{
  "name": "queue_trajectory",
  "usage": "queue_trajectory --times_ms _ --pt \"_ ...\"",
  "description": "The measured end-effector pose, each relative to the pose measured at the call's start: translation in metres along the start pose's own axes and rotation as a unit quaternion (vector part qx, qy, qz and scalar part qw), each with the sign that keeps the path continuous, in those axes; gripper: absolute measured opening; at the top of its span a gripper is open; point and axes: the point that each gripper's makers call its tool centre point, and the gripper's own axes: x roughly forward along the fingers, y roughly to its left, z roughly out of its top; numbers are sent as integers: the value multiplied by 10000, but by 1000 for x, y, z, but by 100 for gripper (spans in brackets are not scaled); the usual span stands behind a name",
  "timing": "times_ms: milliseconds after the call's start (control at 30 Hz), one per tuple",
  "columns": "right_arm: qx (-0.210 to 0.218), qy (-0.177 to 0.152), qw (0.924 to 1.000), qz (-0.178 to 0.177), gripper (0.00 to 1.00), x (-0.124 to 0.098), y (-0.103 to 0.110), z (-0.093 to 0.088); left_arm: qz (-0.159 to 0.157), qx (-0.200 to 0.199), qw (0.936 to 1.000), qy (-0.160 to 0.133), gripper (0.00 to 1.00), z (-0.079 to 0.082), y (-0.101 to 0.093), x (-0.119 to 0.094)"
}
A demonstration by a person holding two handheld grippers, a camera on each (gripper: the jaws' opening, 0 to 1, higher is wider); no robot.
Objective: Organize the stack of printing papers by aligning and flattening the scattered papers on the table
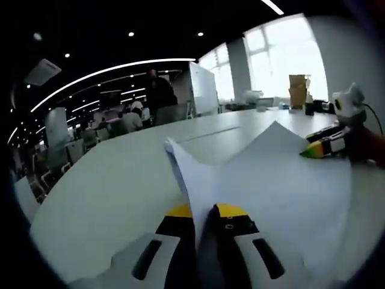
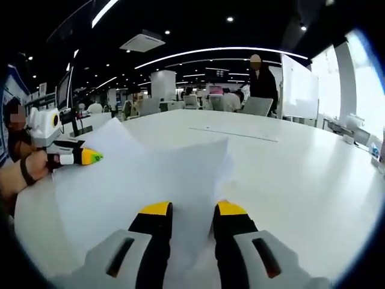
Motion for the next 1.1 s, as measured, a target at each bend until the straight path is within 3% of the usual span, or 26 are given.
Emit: queue_trajectory --times_ms 467,600,800,900,1000,1100 --pt "-117 -19 9998 -135 28 0 -3 1 45 42 10000 -19 14 0 0 0" --pt "102 21 9998 -164 29 0 -4 -1 45 42 10000 -22 14 0 0 0" --pt "50 3 9998 -181 30 0 -4 0 52 -2 10000 -16 15 1 1 0" --pt "72 0 9998 -194 41 0 -5 1 58 11 10000 -15 15 1 1 0" --pt "0 -46 10000 43 63 3 12 2 42 33 10000 -16 15 1 0 0" --pt "-82 -34 9999 48 66 3 15 2 43 41 10000 -13 15 1 0 0"
